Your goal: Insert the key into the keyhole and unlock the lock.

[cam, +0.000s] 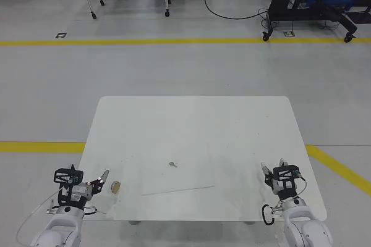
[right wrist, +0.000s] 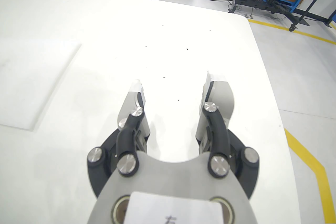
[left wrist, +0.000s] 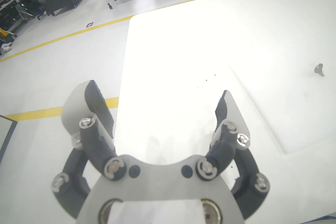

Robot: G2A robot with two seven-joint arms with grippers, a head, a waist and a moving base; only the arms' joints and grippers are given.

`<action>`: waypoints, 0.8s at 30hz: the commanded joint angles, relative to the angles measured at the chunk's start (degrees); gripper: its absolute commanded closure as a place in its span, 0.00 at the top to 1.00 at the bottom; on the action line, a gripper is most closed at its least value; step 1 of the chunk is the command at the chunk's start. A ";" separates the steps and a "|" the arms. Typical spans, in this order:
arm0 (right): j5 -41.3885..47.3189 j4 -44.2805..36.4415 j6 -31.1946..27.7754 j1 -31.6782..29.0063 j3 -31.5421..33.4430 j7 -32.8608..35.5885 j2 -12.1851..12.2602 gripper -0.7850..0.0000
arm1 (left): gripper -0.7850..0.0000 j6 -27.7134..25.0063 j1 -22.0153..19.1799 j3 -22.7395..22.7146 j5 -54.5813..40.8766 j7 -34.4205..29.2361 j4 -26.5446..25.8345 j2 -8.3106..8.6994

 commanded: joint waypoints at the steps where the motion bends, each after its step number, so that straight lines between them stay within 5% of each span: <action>1: 0.00 0.00 0.00 0.00 0.00 0.00 0.00 0.58 | 1.00 0.00 0.00 0.00 0.00 0.00 0.00 0.00; 17: 0.00 0.00 0.00 0.00 0.00 0.00 0.00 0.58 | 1.00 0.00 0.00 0.00 0.00 0.00 0.00 0.00; 18: -0.12 0.18 0.23 -0.04 0.11 0.07 0.00 1.00 | 1.00 0.00 0.00 0.00 0.00 0.00 0.00 0.00; 24: -0.03 -0.82 -3.27 1.87 -2.31 -0.56 -0.24 1.00 | 1.00 0.00 0.00 0.00 0.00 0.00 0.00 0.00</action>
